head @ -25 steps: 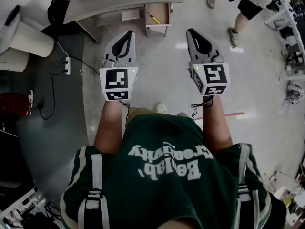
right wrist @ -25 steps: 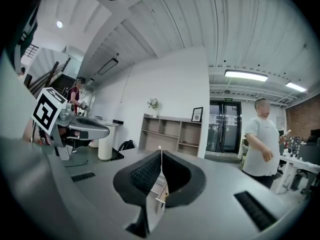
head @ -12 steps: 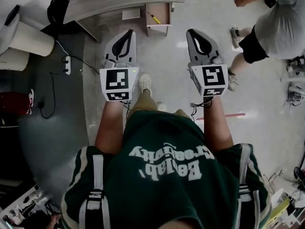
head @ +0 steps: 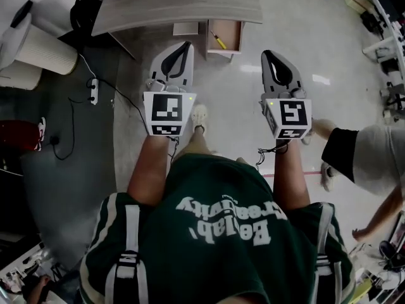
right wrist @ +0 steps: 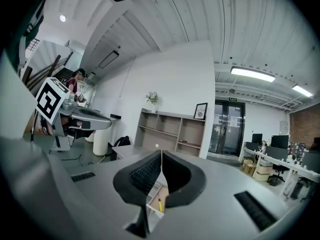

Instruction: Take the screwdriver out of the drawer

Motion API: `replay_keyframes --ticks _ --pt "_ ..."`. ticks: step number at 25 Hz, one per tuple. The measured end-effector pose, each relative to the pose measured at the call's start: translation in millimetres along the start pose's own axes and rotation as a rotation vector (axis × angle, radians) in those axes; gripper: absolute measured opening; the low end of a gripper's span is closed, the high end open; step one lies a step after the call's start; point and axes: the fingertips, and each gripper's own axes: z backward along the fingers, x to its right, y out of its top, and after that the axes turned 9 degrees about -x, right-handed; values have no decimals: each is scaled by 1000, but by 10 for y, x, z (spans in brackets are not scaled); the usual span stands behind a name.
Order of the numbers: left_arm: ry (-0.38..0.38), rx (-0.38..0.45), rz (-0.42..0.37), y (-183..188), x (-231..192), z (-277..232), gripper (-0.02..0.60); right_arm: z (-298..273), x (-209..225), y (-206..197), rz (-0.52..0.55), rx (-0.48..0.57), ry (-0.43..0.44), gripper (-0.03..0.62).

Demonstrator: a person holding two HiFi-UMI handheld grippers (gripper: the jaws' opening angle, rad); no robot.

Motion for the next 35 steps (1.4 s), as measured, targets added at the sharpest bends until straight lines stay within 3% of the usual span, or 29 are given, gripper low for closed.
replay_keyframes --ticks 6,18,29,35 --pt "0 -12 2 16 -529 -776 17 -873 220 201 -1 1 9 34" --pt "-79 -28 3 48 -1122 -2126 17 -2150 701 356 -33 -46 -20 34" --pt "-150 -54 -8 -175 -1633 -3003 17 -3190 770 299 -75 -95 -43 34" --pt "-199 -49 -41 -343 -1619 -3332 17 -3506 778 49 -95 -142 -52 34"
